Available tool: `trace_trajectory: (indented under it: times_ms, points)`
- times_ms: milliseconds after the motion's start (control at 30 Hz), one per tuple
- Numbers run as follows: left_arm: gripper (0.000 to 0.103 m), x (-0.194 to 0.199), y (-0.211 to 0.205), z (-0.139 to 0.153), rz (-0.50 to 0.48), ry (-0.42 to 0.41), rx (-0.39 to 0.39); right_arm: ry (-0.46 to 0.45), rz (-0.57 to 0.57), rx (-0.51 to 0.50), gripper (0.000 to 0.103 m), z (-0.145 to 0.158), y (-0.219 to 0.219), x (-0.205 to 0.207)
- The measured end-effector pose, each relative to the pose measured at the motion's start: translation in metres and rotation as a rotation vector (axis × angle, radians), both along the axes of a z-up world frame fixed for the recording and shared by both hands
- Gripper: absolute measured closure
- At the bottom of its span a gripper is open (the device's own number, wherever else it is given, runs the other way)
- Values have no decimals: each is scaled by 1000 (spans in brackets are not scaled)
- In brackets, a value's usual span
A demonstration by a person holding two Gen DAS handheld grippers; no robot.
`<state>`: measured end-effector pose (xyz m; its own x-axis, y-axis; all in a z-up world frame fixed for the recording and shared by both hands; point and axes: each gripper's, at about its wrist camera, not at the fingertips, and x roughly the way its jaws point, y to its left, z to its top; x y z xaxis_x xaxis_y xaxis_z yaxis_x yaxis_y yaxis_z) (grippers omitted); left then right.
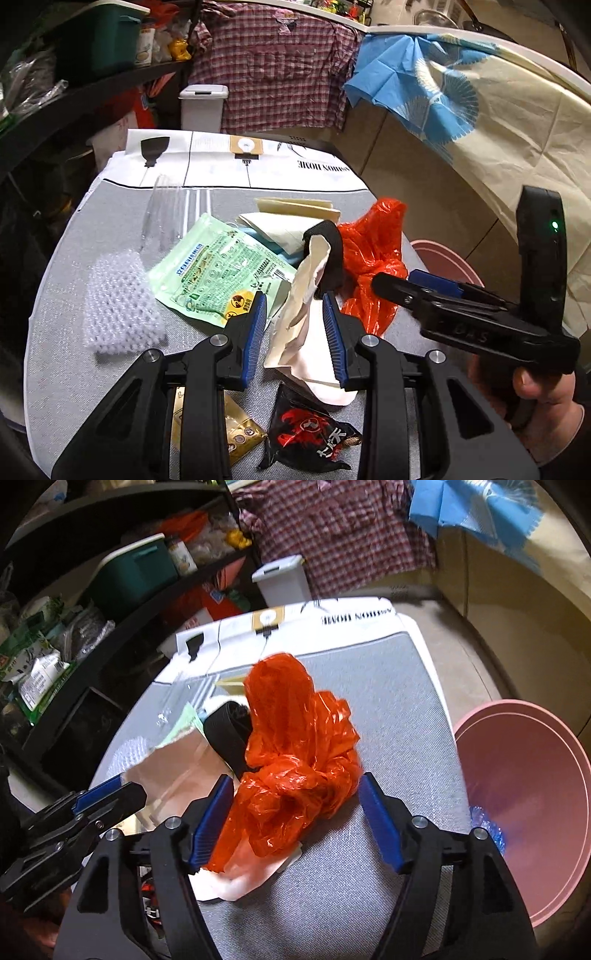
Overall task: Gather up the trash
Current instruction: 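Move the left gripper to the white paper while the right reaches the orange bag, then close the left gripper on the white paper while the right grasps the orange bag, then carry the white paper and orange bag over the pink bin with both grippers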
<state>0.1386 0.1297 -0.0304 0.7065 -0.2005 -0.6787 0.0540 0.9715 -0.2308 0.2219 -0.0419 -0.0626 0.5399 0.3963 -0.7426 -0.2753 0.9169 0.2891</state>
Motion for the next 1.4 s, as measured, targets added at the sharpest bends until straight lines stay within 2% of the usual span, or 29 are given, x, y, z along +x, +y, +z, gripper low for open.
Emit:
trace_trajectory:
  times_ms: [133, 200, 333, 367, 400, 533, 567, 933, 1400]
  points:
    - [72, 2, -1, -4, -7, 17, 6, 22, 0, 3, 33, -5, 1, 4]
    - [81, 3, -2, -5, -13, 21, 12, 25, 3, -3, 33, -6, 1, 5]
    - [87, 3, -1, -5, -12, 29, 18, 38, -1, 6, 35, -8, -1, 6]
    - [89, 3, -1, -4, -12, 30, 17, 36, -8, 5, 37, -7, -2, 7]
    - [90, 3, -1, -4, -12, 30, 18, 35, -13, 3, 46, -7, -3, 7]
    - [92, 1, -2, 1, -14, 20, 29, 34, -26, 8, 54, -4, -8, 7]
    - [92, 1, -2, 2, -14, 18, 31, 32, -25, 5, 63, -3, -8, 6]
    - [95, -10, -3, 17, 2, -11, 67, -31, -32, -5, 68, 21, -17, -10]
    - [96, -35, 2, 39, 44, -60, 112, -101, -49, 4, 70, 53, -29, -37]
